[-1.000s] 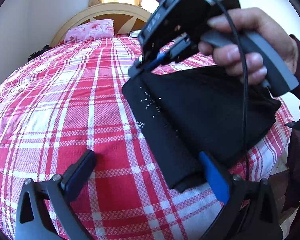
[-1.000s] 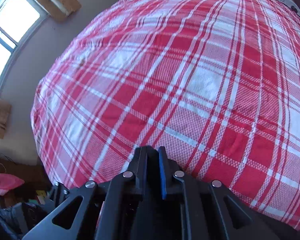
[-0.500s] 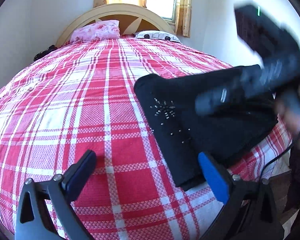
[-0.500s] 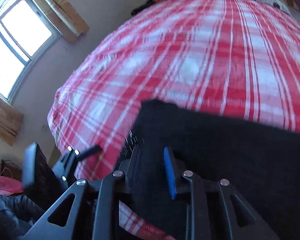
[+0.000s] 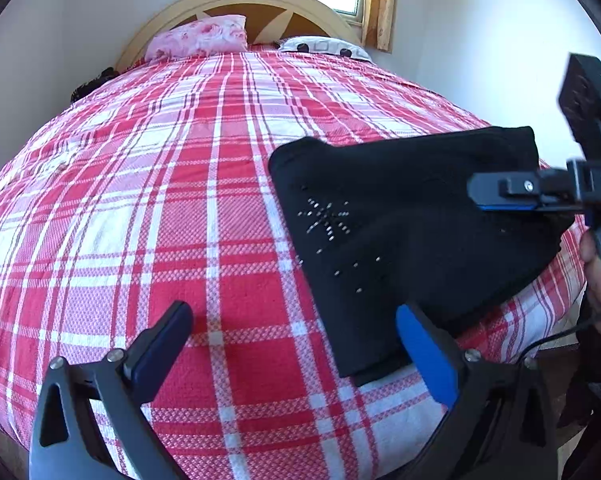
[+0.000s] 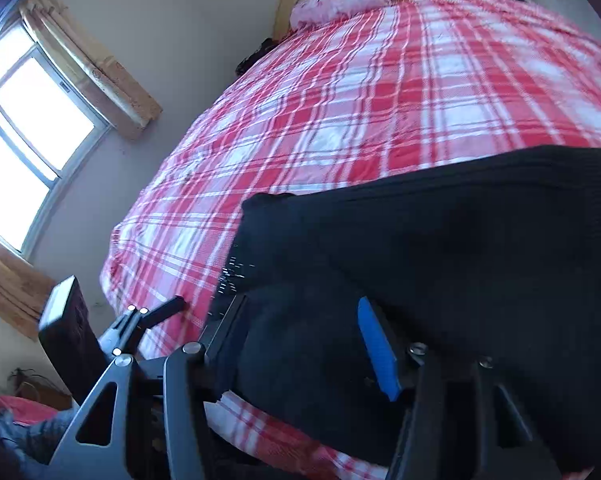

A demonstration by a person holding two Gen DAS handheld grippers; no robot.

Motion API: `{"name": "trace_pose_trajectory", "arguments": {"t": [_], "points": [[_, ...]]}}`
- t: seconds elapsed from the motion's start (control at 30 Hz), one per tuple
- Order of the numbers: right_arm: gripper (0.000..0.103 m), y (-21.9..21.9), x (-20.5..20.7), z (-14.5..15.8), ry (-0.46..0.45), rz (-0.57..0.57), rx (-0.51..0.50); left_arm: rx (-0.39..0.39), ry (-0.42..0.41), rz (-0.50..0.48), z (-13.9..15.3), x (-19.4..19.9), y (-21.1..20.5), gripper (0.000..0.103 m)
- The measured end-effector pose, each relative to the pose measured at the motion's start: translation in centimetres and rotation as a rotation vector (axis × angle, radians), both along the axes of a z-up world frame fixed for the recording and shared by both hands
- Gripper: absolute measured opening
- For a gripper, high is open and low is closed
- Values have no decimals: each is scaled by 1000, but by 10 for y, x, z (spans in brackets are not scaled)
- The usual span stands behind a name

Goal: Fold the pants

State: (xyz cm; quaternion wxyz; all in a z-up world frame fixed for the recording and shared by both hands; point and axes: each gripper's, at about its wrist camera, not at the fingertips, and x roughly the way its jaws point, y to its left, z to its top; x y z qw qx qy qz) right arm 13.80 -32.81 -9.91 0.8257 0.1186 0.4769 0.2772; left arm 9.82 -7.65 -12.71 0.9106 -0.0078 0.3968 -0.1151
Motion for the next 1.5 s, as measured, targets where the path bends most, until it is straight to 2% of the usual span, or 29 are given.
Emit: {"name": "trace_pose_trajectory", "arguments": {"t": [0.03,0.17,0.23,0.3,0.37,0.57,0.67,0.83,0.97,1.03,1.17,1.27,1.37,1.5], "points": [[59,-6,-5,4,-29,-29,-40,9,-10,-4,2,-1,-2,103],[59,-29,-15,9,-93,-81,-98,42,-24,-17,5,3,-9,103],[60,-38,-17,6,-105,-99,-114,55,-11,-17,0,9,-12,103],[60,-46,-16,-3,-108,-117,-150,33,19,-19,-7,15,-10,103],[61,-50,-17,-10,-133,-106,-147,16,15,-14,-8,16,-8,103],[61,-49,-21,-12,-192,-101,-156,60,24,-11,-1,16,-15,103],[61,-46,-26,-12,-219,-93,-171,82,-14,-14,11,18,-17,103],[61,-58,-38,5,-258,-124,-154,89,-63,-1,32,46,-16,103],[61,-89,-48,25,-339,-248,-143,121,26,17,15,82,-22,103],[61,-101,-47,24,-330,-283,-162,109,40,18,9,87,-24,103],[61,-118,-36,4,-252,-297,-142,83,64,16,-2,90,-26,103],[61,-118,-39,3,-289,-280,-166,42,67,32,3,83,-16,103],[61,-137,-43,12,-309,-339,-121,30,71,38,4,77,-9,103],[61,-173,-34,-1,-200,-419,-34,0,93,28,-4,78,-5,103]]}}
